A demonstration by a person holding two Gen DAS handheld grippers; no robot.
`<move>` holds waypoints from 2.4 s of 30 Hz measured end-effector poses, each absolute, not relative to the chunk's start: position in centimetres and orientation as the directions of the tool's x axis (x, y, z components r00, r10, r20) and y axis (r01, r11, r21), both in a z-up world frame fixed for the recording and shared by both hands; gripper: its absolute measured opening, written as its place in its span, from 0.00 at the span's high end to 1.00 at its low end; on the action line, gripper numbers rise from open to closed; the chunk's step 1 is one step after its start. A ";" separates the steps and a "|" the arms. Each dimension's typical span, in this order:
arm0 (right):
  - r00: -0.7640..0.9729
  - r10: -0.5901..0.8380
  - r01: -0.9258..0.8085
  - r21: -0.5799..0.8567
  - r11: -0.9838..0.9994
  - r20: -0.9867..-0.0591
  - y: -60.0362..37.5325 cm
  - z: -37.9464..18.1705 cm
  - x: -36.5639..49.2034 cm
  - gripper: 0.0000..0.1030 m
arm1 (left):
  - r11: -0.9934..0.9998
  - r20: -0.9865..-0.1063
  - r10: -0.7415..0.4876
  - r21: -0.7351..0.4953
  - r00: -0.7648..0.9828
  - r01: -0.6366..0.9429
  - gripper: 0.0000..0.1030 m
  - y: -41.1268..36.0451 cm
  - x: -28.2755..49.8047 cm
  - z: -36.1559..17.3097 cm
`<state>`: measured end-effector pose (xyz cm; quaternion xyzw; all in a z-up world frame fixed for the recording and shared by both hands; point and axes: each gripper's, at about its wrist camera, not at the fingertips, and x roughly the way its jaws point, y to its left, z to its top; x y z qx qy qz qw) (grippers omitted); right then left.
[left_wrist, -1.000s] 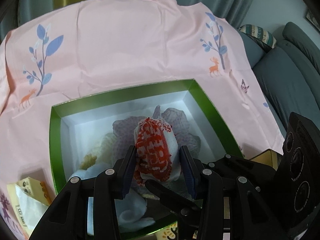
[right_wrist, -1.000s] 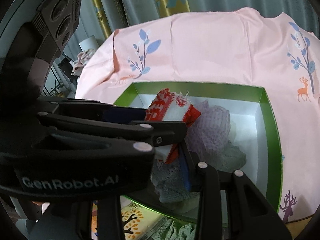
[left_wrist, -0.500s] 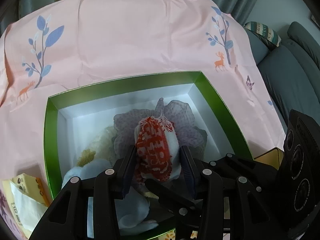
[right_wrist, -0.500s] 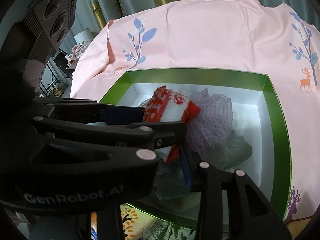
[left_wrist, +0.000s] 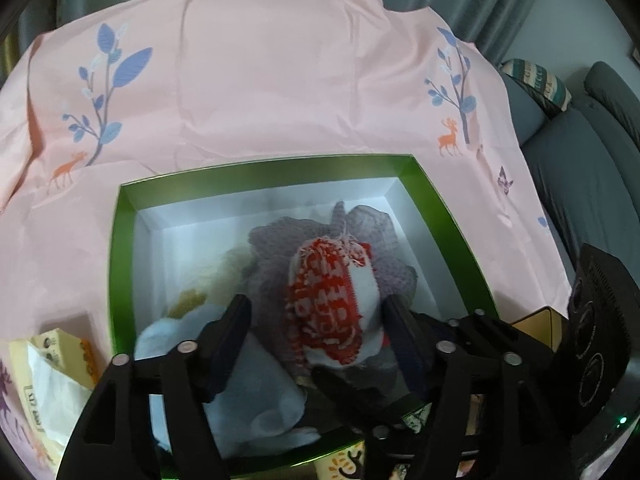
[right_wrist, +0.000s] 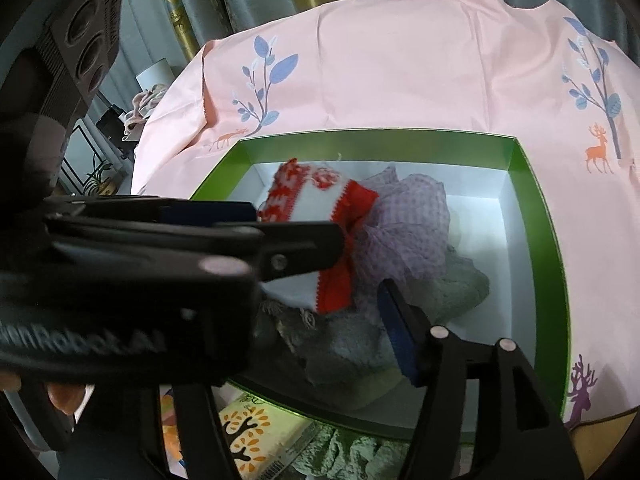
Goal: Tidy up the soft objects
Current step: 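Open both grippers to release the sock onto the purple pouf, then withdraw both grippers from the green box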
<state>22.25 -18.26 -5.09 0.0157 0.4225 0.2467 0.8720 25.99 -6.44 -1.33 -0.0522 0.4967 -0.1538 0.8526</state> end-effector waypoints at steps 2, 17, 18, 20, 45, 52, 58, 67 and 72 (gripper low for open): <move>0.531 0.433 -0.413 0.224 0.883 -0.728 -18.3 -4.9 22.1 0.36 | 0.950 -0.831 -0.306 -0.237 0.465 0.201 0.32 -6.1 25.8 -1.1; 0.641 0.339 -0.339 0.142 0.930 -0.689 -19.6 -1.6 18.5 0.18 | 0.970 -0.796 -0.239 -0.171 0.556 0.172 0.13 -4.5 22.2 2.6; 0.647 0.332 -0.335 0.134 0.933 -0.686 -19.6 -1.3 18.1 0.13 | 0.971 -0.794 -0.235 -0.169 0.560 0.169 0.13 -4.4 21.7 2.8; 0.663 0.322 -0.331 0.121 0.936 -0.675 -19.6 -0.6 17.1 0.03 | 0.971 -0.791 -0.236 -0.172 0.564 0.164 0.12 -4.1 20.8 3.2; 0.758 0.265 -0.316 0.021 0.949 -0.596 -20.5 4.8 3.1 0.01 | 0.961 -0.727 -0.276 -0.209 0.628 0.180 0.10 -2.2 7.2 6.1; 0.742 0.261 -0.313 0.025 0.950 -0.617 -20.6 3.6 0.2 0.01 | 0.944 -0.724 -0.323 -0.291 0.609 0.155 0.03 -0.5 3.8 4.4; 0.711 0.261 -0.312 0.040 0.949 -0.652 -21.0 1.5 -1.3 0.01 | 0.944 -0.745 -0.320 -0.303 0.586 0.130 0.03 0.2 1.8 2.3; 0.697 0.245 -0.293 0.044 0.955 -0.674 -20.7 -0.4 -2.7 0.01 | 0.930 -0.745 -0.354 -0.343 0.565 0.131 0.03 0.2 0.2 0.2; 0.696 0.248 -0.298 0.043 0.953 -0.674 -20.1 -0.8 -2.9 0.01 | 0.924 -0.743 -0.369 -0.356 0.559 0.136 0.03 0.0 0.2 -0.2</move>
